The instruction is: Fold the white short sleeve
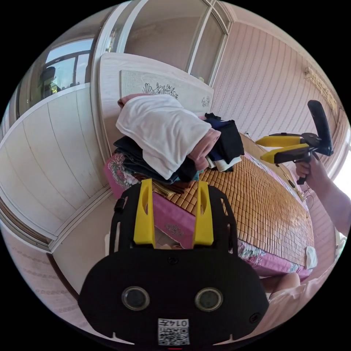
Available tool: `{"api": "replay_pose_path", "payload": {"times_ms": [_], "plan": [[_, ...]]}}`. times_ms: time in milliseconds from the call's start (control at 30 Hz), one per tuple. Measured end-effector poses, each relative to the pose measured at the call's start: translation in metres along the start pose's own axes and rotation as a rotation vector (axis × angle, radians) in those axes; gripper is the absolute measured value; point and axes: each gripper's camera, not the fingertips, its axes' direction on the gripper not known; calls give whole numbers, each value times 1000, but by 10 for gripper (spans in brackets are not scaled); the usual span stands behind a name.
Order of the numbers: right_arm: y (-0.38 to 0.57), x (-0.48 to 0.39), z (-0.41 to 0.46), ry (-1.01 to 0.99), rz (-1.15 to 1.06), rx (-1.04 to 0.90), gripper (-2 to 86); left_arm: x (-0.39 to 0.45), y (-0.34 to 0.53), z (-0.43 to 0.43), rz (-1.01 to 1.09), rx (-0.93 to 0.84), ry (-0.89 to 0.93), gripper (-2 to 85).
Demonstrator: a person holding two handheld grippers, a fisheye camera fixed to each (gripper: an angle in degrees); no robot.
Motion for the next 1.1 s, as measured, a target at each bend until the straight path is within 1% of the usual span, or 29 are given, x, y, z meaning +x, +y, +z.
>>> {"api": "replay_pose_path", "payload": {"times_ms": [33, 133, 200, 233, 267, 300, 333, 400, 467, 533, 600, 667, 733, 800, 867, 1000, 1067, 1100], "plan": [[-21, 1, 7, 15, -28, 22, 165, -5, -8, 1, -8, 23, 30, 166], [-69, 2, 33, 37, -71, 39, 151, -12, -27, 6, -44, 72, 37, 149], [-90, 6, 55, 30, -57, 35, 139, -11, -39, 15, -41, 68, 28, 127], [-101, 9, 76, 23, -41, -1, 127, -11, -45, 23, -42, 43, 26, 111], [-106, 14, 101, 18, -18, -82, 112, -11, -48, 26, -48, 26, 23, 102], [-107, 16, 113, 4, -11, -119, 107, -11, -51, 32, -70, -7, 4, 87], [-105, 21, 123, -24, 1, -137, 98, -10, -54, 32, -76, -23, -17, 72], [-97, 26, 115, -51, -2, -103, 53, -7, -54, 24, -71, 3, -26, 48], [-81, 36, 85, -84, -24, -28, 20, -3, -52, 8, -63, 58, -4, 43], [-69, 47, 51, -112, -14, 44, 12, 11, -51, -33, -18, 209, 39, 40], [-57, 60, 10, -152, 20, 120, 7, 30, -58, -70, 56, 309, 56, 39], [-28, 67, -57, -227, 27, 267, 5, 52, -66, -109, 130, 394, 55, 37], [4, 65, -105, -212, 1, 342, 4, 78, -72, -157, 211, 496, 126, 37], [42, 62, -144, -191, -23, 379, 4, 93, -75, -179, 232, 511, 218, 36], [92, 71, -172, -167, 5, 337, 3, 108, -78, -183, 248, 477, 303, 36], [161, 101, -180, -113, 116, 239, 4, 162, -83, -148, 286, 328, 388, 37], [215, 124, -200, -91, 203, 264, 4, 190, -82, -137, 295, 296, 442, 37], [232, 128, -209, -88, 225, 289, 5, 212, -79, -137, 334, 297, 476, 37]]}}
